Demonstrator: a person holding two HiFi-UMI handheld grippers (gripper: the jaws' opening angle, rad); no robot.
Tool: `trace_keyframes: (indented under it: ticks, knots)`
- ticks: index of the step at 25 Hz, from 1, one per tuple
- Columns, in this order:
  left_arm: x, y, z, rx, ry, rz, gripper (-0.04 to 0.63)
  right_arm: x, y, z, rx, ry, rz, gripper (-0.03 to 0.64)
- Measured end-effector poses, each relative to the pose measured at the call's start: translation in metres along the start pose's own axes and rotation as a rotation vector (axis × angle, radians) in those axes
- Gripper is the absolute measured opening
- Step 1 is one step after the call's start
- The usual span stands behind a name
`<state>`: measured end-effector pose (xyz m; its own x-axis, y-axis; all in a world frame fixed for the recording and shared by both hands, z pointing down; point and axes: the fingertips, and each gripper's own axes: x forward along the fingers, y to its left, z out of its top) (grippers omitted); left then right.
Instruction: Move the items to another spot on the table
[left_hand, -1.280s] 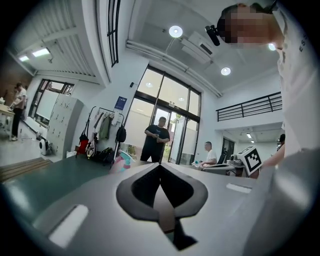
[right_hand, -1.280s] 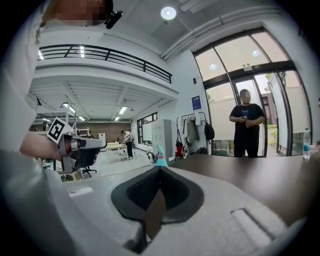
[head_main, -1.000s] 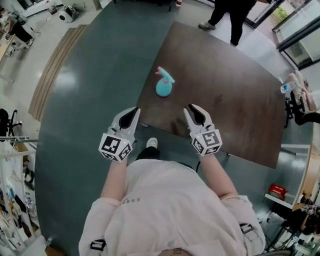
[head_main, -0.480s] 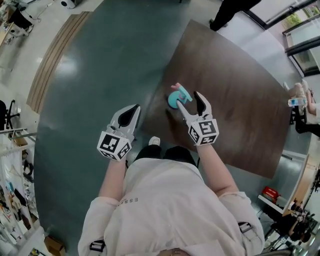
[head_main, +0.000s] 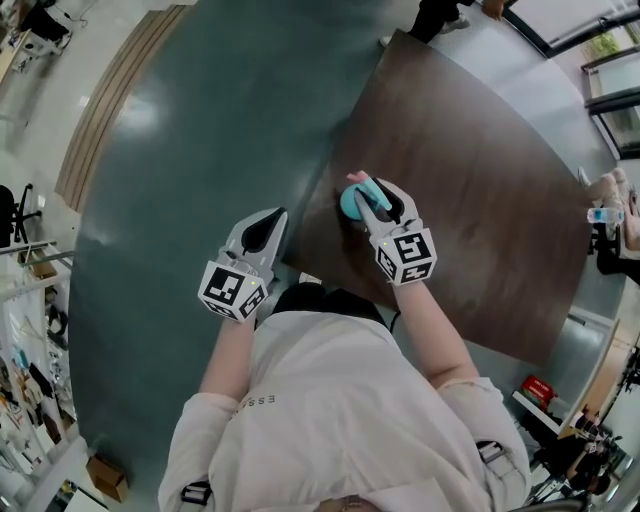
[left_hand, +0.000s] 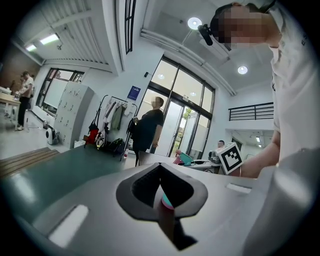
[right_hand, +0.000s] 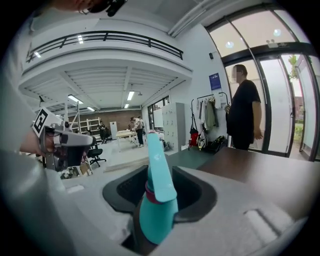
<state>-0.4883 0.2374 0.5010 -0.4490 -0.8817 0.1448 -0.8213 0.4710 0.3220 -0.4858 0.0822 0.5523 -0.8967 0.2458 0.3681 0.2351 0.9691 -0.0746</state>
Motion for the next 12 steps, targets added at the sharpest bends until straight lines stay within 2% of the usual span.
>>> trace_keyframes:
  ticks: [7, 12]
  knots:
    - [-0.010, 0.021, 0.007, 0.006, 0.005, -0.023, 0.015, 0.012, 0.020, 0.008, 0.003, -0.009, 0.001, 0.135]
    - [0.010, 0.001, 0.008, 0.018, 0.027, -0.122, 0.015, -0.023, 0.008, 0.020, 0.018, -0.055, -0.077, 0.133]
